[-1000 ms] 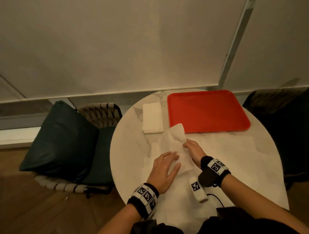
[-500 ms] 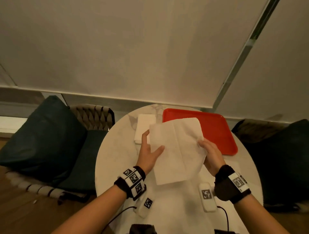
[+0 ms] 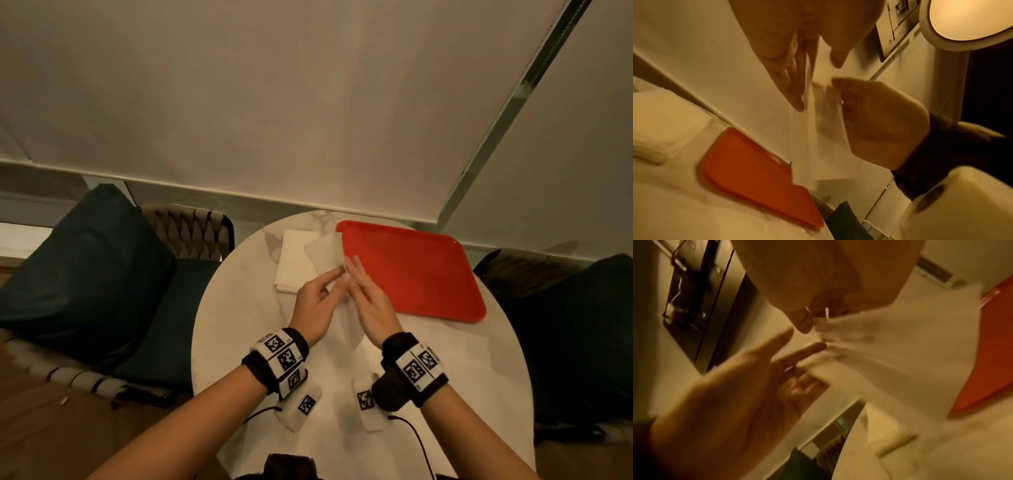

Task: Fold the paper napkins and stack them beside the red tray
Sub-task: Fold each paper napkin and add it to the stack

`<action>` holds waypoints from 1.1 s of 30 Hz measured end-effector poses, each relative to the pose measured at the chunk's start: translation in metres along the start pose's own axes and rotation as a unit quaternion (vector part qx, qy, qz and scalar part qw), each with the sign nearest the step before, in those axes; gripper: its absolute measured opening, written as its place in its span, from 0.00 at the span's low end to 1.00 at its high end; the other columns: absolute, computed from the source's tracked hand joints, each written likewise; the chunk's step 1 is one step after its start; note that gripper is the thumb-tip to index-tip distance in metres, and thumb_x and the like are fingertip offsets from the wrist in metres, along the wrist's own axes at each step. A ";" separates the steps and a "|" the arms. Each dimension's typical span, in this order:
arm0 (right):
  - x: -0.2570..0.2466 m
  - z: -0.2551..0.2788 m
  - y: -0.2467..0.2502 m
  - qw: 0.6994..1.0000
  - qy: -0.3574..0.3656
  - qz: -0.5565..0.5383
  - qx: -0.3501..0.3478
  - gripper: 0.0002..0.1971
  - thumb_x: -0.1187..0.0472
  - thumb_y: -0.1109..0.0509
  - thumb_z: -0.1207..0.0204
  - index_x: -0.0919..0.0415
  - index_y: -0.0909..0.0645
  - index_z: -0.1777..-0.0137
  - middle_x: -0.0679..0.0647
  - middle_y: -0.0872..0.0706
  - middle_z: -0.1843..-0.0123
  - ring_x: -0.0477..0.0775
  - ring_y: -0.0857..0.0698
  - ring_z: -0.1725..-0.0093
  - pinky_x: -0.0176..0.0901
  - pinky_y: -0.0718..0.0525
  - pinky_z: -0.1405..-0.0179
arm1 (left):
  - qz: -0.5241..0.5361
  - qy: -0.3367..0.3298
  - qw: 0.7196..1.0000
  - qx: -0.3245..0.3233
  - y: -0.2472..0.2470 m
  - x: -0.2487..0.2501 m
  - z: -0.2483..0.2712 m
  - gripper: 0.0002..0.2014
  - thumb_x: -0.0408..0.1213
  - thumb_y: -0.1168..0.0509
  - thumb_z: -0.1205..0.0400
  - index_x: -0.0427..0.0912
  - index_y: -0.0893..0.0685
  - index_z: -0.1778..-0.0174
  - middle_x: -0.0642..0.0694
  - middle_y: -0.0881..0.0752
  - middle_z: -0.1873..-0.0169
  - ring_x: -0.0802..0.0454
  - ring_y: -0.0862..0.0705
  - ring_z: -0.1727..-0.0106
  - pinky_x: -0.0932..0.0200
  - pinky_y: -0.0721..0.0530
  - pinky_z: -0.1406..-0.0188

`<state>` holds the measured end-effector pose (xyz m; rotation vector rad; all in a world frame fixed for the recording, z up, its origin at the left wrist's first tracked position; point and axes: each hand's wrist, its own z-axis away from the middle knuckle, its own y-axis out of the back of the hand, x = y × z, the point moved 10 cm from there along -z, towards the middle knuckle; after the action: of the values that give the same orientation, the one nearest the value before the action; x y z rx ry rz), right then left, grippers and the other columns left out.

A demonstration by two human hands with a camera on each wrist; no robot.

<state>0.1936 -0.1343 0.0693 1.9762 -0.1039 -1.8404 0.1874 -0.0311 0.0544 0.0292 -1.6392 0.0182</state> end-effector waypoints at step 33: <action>0.115 -0.158 -0.028 0.983 -0.165 -0.078 0.027 0.24 0.80 0.31 0.29 0.61 0.17 0.35 0.55 0.19 0.74 0.42 0.19 0.77 0.30 0.19 0.71 | -0.080 0.083 0.992 0.043 0.101 -0.122 -0.125 0.27 0.25 0.24 0.29 0.51 0.15 0.37 0.50 0.19 0.36 0.54 0.19 0.50 0.60 0.20 0.50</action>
<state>0.3526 -0.1069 -0.0446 1.7386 -0.1013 -2.2778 0.3168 0.0742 -0.0581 0.2202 -1.4652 -0.0310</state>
